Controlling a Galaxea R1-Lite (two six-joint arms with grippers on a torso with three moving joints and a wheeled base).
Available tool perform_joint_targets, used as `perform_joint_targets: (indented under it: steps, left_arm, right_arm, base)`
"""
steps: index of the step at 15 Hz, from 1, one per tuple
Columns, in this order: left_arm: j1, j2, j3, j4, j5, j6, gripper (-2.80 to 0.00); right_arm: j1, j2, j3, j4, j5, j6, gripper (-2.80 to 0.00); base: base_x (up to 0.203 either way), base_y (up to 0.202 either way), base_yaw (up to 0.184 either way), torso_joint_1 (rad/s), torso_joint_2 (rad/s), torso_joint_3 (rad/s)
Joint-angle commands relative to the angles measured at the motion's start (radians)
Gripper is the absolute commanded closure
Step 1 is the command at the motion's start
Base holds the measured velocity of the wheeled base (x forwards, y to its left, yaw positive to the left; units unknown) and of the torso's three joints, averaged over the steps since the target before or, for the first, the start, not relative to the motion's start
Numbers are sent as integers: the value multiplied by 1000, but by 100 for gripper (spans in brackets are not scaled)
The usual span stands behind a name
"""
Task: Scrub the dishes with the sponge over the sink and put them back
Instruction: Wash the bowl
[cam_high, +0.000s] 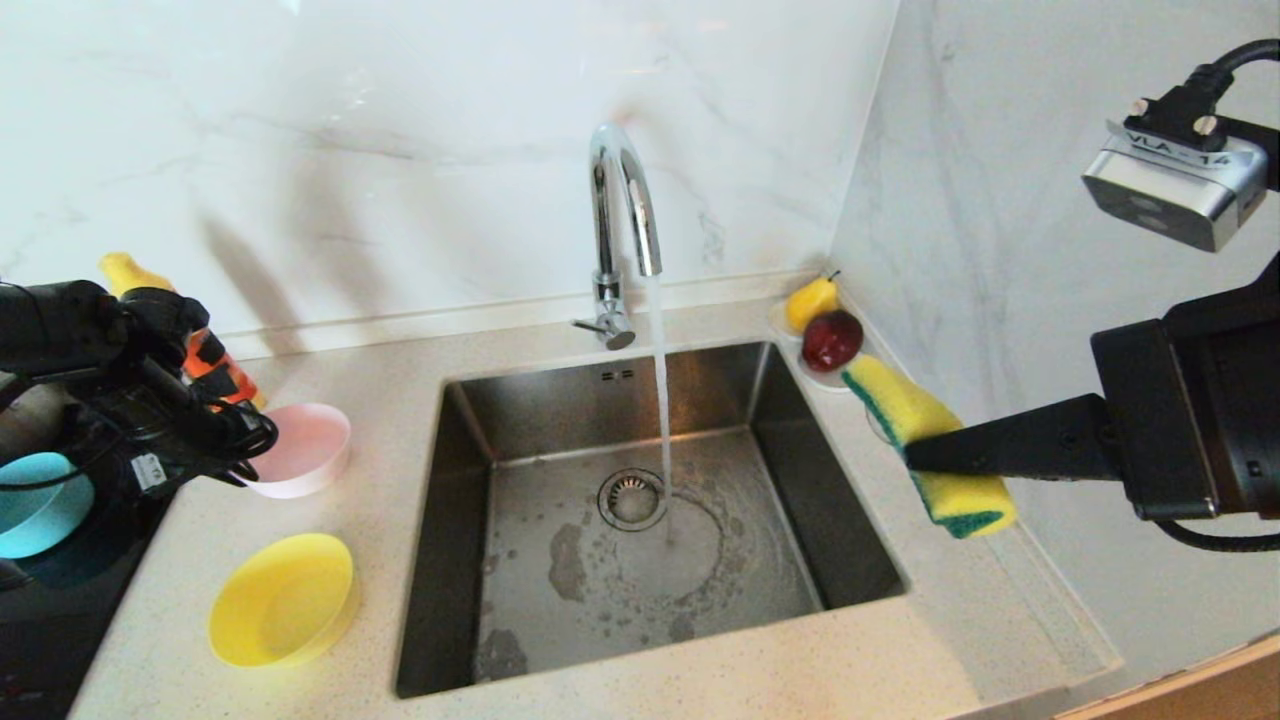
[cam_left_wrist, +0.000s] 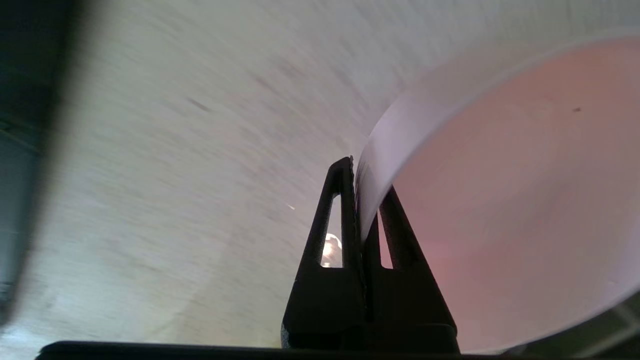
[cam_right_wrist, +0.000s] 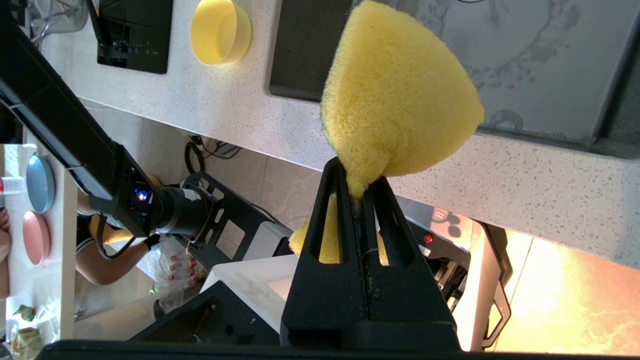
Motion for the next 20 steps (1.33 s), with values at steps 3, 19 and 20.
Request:
perform_joint_targets:
  steps: [3,19,20]
  left_arm:
    - [44,-61,-53,-9,-3,-38,0]
    - [-502,-215,-49,26,82,-24,0]
    - [-540,-204,-48,31,97,-24,0]
  right_arm:
    - [0,2,0,2,0,0,0]
    - [0,0,27,2,0,-5,0]
    - [2,0,27,2,0,-5,0]
  base:
    - [0,0,0,0,0,0]
    - [0,0,0,0,0,0]
    - [0,0,0,0,0,0]
